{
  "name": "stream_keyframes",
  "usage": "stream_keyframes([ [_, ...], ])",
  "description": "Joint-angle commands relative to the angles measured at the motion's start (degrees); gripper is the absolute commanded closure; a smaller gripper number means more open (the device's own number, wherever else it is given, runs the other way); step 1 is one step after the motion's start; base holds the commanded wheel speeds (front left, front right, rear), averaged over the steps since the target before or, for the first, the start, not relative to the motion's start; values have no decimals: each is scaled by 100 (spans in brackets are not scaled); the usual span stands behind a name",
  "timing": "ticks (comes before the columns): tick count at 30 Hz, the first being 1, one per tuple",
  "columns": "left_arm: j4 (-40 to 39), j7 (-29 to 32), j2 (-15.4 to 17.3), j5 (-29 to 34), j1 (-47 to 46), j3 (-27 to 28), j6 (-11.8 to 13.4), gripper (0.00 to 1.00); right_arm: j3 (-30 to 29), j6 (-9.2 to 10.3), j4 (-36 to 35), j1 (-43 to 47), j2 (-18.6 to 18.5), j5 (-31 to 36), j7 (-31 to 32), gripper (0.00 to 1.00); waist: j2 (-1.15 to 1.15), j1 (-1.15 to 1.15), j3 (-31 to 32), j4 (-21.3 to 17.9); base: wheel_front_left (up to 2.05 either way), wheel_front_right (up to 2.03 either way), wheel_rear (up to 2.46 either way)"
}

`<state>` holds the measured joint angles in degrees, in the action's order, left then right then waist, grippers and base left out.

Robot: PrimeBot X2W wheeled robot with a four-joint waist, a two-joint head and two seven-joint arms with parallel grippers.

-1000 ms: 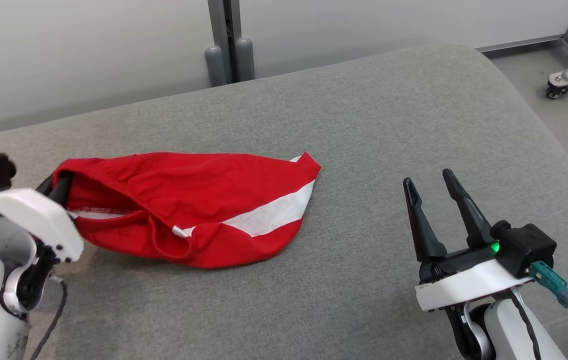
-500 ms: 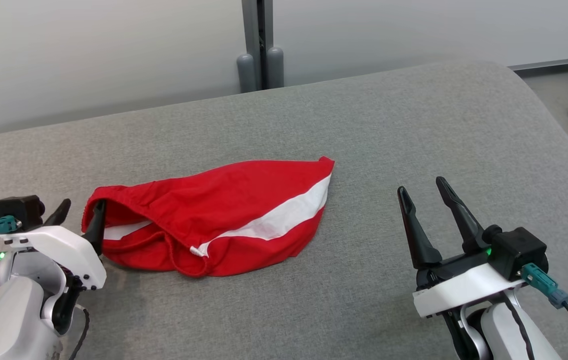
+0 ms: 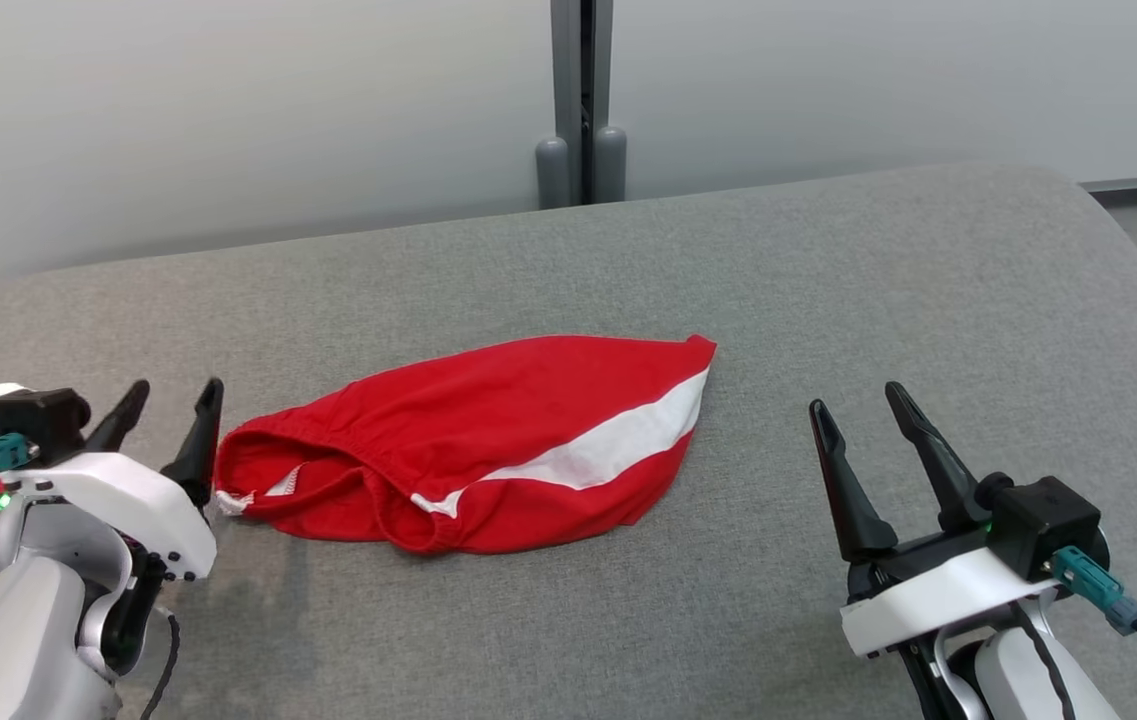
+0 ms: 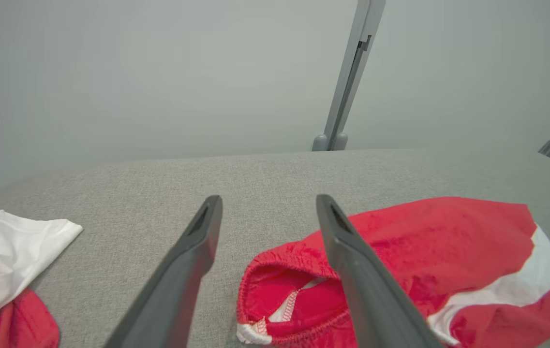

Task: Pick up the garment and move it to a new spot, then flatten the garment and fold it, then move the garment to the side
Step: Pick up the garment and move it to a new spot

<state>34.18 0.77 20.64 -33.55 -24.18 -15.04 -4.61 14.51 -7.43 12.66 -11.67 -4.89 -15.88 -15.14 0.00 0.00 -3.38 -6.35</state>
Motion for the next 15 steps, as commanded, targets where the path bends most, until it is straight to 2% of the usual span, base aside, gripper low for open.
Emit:
stream_keyframes([
  [1,-198,-84,23,-48,119,56,87,0,-33,-11,12,61,-39,-18,-2,0,0,0,54,53,0,0,0],
  [6,-1191,-464,73,-108,692,329,408,0,-77,-11,-44,112,-37,-6,-2,0,0,0,127,129,0,0,0],
  [15,-2683,-1388,-153,169,2000,573,1074,0,-391,-11,-259,381,-41,43,-2,0,0,0,170,267,0,0,0],
])
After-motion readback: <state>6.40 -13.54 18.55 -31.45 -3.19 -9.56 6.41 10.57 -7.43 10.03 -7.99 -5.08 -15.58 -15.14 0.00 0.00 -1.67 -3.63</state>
